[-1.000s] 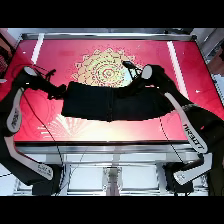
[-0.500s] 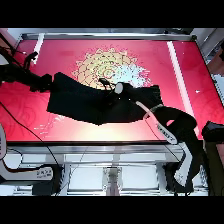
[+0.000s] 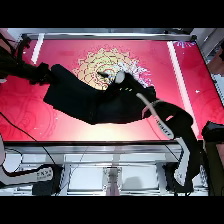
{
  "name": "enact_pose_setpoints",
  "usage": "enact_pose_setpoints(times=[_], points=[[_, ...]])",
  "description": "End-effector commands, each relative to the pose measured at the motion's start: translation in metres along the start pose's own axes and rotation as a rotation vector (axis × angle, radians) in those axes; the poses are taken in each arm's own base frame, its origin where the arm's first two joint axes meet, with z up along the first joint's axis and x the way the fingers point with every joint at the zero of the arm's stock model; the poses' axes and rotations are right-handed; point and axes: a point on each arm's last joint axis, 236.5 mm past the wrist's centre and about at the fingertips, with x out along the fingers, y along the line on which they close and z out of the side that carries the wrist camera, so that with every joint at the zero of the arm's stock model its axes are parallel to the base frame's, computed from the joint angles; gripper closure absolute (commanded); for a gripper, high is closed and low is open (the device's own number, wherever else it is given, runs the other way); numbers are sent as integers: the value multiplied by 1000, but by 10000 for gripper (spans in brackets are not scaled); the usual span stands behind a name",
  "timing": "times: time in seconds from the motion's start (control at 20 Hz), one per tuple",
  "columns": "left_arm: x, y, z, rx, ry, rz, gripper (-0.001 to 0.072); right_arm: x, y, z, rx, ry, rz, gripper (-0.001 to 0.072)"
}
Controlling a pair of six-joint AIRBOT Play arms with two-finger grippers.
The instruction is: Fold the clothes and pants, and hang the long-sleeved shirts on hangers.
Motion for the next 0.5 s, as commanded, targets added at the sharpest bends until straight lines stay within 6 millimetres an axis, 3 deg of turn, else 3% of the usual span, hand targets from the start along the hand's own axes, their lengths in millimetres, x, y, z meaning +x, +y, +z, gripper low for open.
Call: enact_pose_setpoints(times=[0.0,0.25,0.45], points=[[-1,-30,5,30,-12,-23,686,-103,-24,6,-21,-32,-30,500],[37,-87,17,61,-44,-76,686,-244,-81,-11,60,-185,-150,501],[97,-148,18,142,-61,-149,686,-319,-127,-32,163,-306,-218,501]])
